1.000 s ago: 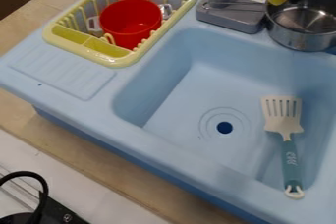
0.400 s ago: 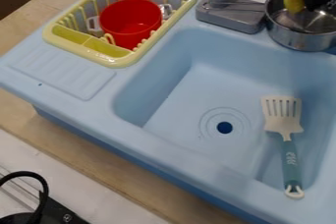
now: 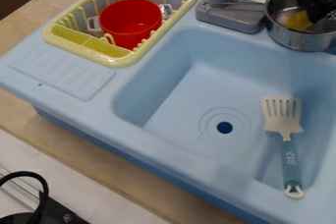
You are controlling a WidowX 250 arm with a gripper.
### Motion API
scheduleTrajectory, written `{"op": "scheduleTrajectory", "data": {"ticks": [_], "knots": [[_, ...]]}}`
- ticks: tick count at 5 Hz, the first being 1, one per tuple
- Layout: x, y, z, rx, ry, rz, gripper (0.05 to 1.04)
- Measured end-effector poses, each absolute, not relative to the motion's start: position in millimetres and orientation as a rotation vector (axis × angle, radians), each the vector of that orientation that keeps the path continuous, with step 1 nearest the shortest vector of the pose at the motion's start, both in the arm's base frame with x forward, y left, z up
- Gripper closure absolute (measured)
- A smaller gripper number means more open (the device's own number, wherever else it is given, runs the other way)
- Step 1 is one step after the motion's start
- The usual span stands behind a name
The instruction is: Pick up the yellow knife and put in the silver pot
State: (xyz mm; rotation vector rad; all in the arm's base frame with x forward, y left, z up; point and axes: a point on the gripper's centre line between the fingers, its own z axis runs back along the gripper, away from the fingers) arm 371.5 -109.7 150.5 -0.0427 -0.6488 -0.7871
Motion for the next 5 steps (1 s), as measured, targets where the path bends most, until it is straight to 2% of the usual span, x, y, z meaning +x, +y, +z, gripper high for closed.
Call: {"op": "scheduleTrajectory", "data": {"ticks": [1, 2, 3, 5], "knots": [[371, -109, 151, -0.048, -0.649, -0.795, 0.157], [369, -107, 148, -0.059, -0.643, -0.793, 0.084], [366, -104, 152, -0.044, -0.648, -0.791, 0.084], [347, -88, 178, 0.001, -0.659, -0.748, 0.084]]}}
